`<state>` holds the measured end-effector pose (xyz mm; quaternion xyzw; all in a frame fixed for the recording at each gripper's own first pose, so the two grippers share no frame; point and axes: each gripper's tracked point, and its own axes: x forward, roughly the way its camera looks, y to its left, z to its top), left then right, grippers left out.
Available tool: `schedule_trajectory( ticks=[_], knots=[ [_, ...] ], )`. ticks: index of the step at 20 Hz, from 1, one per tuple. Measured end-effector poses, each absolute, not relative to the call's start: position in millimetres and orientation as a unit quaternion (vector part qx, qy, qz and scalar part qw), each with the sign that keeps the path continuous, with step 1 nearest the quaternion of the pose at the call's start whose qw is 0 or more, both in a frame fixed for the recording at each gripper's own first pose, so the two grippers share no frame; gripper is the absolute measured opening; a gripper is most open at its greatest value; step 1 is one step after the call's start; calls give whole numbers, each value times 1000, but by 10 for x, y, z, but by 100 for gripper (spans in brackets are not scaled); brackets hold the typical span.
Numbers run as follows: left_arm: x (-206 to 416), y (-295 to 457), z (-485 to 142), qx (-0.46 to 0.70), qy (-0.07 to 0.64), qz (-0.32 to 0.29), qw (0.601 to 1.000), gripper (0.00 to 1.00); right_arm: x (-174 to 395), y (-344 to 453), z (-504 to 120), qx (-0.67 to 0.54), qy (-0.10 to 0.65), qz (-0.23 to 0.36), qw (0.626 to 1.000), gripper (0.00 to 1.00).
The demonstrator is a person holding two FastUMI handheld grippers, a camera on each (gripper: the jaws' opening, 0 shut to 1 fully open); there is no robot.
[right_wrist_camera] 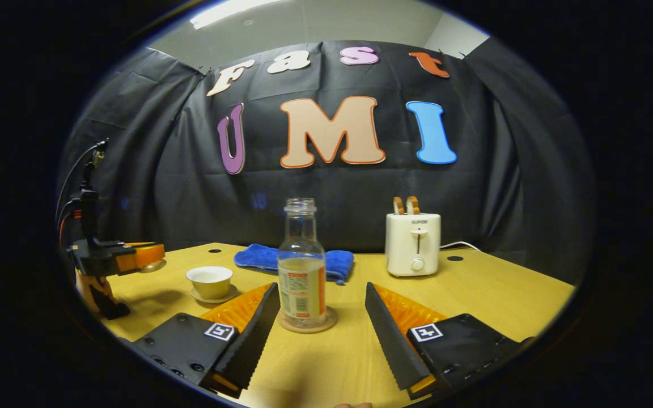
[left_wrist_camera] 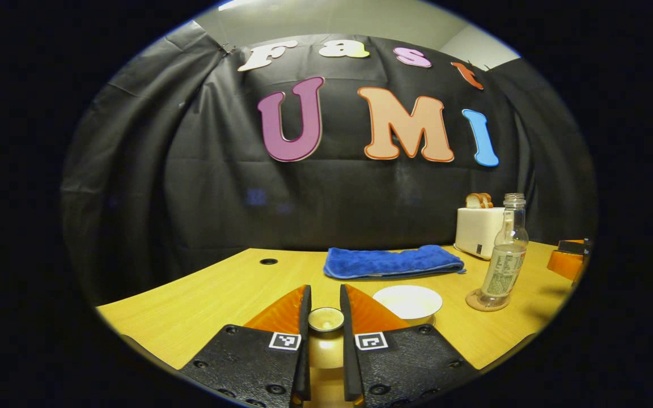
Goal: Open the teacup lid with one hand, grasp the water bottle and pour water into the teacup with the other hand; after pouring, place the water bottle on the coaster and then close the teacup lid.
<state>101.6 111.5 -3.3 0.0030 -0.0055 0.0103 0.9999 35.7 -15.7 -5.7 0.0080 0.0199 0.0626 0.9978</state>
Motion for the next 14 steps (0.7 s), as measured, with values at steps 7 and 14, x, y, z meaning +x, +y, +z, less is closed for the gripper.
schedule_trajectory(
  ticks=[7, 14],
  knots=[
    [1433, 752, -33, 2, -6, -13, 1000, 20, 229, -656, -42, 6, 18, 19, 1000, 96],
    [1595, 483, -29, 0, -4, -37, 999, 20, 214, -690, -45, 6, 18, 17, 1000, 95]
  ],
)
